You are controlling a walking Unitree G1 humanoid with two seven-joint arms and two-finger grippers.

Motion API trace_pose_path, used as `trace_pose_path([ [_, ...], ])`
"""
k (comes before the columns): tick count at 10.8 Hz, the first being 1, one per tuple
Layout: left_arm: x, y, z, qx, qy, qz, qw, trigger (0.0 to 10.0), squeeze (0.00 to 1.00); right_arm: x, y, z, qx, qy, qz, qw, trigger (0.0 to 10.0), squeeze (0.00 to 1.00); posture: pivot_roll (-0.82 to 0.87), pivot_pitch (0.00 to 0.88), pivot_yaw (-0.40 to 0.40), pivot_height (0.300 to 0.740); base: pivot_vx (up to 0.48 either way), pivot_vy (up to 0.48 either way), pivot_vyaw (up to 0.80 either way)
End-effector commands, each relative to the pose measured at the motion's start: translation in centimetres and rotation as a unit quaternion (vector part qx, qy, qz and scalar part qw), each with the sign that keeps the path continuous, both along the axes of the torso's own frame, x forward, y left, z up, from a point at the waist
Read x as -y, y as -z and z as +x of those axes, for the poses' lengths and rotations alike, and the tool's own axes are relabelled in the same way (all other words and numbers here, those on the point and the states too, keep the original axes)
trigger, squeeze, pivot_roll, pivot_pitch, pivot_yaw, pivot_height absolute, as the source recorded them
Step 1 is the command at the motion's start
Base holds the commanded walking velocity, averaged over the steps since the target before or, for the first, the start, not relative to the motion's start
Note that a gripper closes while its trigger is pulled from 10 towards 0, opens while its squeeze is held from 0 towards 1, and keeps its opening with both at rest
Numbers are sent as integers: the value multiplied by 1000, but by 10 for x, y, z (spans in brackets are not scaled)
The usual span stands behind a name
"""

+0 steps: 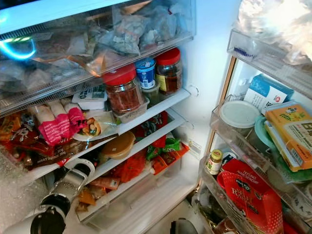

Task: Restocking fridge

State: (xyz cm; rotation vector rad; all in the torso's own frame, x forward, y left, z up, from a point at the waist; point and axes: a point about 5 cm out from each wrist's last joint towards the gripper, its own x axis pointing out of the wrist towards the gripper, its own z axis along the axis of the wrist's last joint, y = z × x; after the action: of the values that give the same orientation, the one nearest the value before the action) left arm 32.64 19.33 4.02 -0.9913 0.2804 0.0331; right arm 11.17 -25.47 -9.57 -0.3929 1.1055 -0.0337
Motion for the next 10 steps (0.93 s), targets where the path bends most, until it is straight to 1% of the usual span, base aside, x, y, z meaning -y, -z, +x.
trace_pose_path([
  [1, -7, 2, -4, -13, 16, 15, 1000, 10000, 0, -4, 2, -2, -4, 2, 5, 1000, 10000, 0, -294, 0, 93, 653, 0, 0, 0],
  [2, -8, 3, -8, -17, 34, 19, 999, 10000, 0, -4, 2, -2, -5, 2, 5, 1000, 10000, 0, -297, 0, 97, 653, 0, 0, 0],
  [4, -9, 2, -11, -17, 57, 9, 998, 10000, 0, -5, 2, -2, -5, 2, 6, 1000, 10000, 0, -294, 0, 100, 653, 0, 0, 0],
  [5, -2, 1, -12, -13, 84, 1, 996, 10000, 0, -6, 2, -1, -5, 1, 6, 1000, 10000, 0, -293, 0, 102, 653, 0, 0, 0],
  [7, 11, -1, -13, -8, 114, -22, 993, 10000, 0, -6, 2, -1, -5, 2, 6, 1000, 10000, 0, -298, 0, 103, 653, 0, 0, 0],
  [8, 17, 1, -14, -13, 125, -25, 992, 10000, 0, -6, 2, -1, -5, 2, 5, 1000, 10000, 0, -300, 0, 103, 653, 0, 0, 0],
  [10, 21, -2, -13, -8, 136, -30, 990, 10000, 0, -5, 2, -1, -5, 3, 5, 1000, 10000, 0, -295, 0, 96, 653, 0, 0, 0],
])
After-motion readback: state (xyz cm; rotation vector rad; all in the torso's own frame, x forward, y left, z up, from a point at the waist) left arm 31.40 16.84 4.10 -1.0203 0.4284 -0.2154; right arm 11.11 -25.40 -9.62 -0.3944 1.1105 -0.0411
